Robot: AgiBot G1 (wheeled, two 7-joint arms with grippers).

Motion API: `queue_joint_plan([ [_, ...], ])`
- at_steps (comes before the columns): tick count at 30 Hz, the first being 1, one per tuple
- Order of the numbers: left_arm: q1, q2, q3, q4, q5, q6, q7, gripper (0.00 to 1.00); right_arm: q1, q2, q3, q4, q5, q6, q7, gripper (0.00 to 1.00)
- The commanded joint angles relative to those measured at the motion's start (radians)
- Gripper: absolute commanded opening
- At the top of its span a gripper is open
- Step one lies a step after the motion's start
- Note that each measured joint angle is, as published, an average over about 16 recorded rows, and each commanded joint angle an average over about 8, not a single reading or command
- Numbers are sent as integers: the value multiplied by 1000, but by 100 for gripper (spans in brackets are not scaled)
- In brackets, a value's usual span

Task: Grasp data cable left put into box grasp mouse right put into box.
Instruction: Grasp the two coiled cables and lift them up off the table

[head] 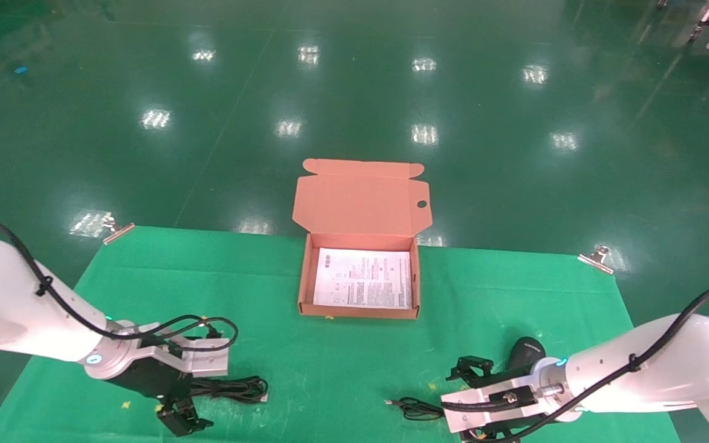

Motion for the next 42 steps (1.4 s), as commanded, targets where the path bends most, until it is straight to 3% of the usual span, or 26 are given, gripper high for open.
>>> queue_joint_plan([
  [1,-4,9,-3,34,-4,-6,16,66,-2,-12,-3,-20,-7,17,-12,92],
  [6,-10,22,-8,86,-10,-20,27,5,-5,-25,-5,-48,-15,42,-22,30],
  [8,-11,24,-11,98,-13,-24,29,0,-6,-28,-5,-56,-16,47,-22,5],
  [9,-12,25,-12,104,-14,-26,30,0,-6,-29,-5,-59,-17,50,-23,0],
  [42,-9,19,-8,75,-10,-17,25,0,-6,-21,-4,-42,-13,37,-21,0],
])
